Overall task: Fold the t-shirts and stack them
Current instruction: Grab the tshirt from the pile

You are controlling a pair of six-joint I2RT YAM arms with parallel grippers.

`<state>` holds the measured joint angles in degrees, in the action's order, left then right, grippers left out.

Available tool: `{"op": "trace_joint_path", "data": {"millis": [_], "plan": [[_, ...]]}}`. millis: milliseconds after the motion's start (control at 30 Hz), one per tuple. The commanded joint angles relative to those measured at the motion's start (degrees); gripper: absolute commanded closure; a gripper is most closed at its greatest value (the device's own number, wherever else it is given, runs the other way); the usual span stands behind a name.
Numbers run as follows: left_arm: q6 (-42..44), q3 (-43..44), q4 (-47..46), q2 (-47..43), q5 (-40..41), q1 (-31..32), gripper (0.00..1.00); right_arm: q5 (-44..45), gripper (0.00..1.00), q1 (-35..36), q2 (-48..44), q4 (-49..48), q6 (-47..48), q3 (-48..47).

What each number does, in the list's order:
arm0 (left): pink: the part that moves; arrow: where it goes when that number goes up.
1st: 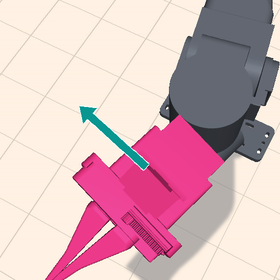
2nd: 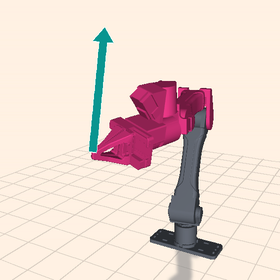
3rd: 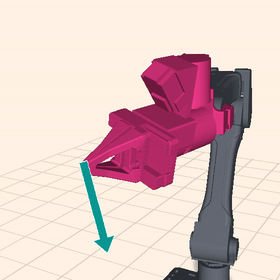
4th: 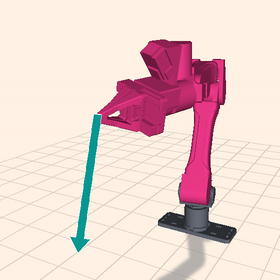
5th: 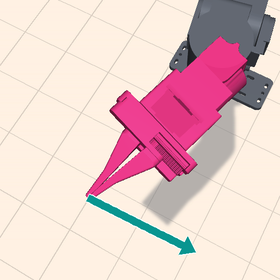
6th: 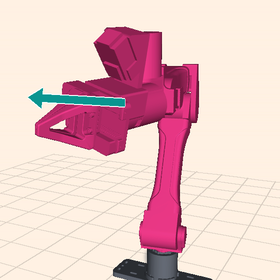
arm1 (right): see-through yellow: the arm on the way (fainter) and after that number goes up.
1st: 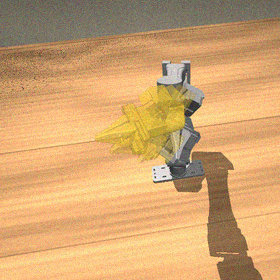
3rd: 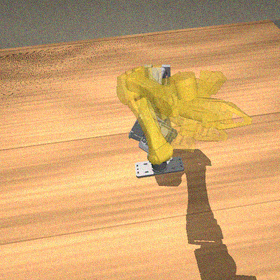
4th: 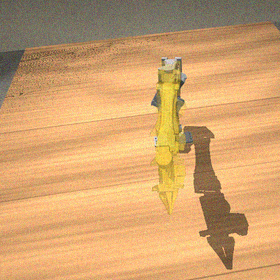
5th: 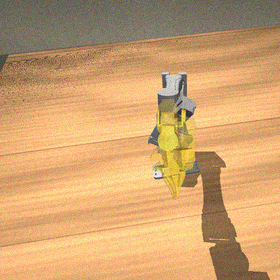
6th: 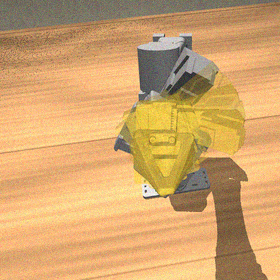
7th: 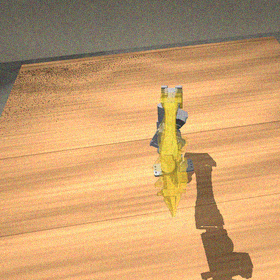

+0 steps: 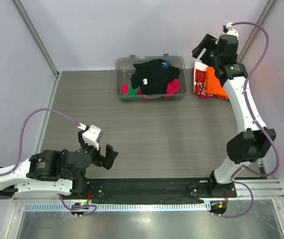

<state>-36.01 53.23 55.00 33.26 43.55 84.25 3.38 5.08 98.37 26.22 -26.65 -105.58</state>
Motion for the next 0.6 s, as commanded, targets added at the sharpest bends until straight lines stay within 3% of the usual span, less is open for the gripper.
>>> {"op": "trace_joint_path", "data": {"millis": [0,267,567], "plan": [[-1.4,2.1,1.1,-1.0,4.2,0.0,0.00,-6.6,0.20,2.1,-0.4,-2.2,3.2,4.8],[-12.9,6.3,15.0,-3.4,12.8,0.0,0.00,-4.3,0.19,15.0,8.7,0.8,10.8,0.4],[-11.5,3.5,13.0,-8.2,14.0,0.0,0.00,1.1,0.18,22.9,27.1,7.1,12.1,-13.7]]}}
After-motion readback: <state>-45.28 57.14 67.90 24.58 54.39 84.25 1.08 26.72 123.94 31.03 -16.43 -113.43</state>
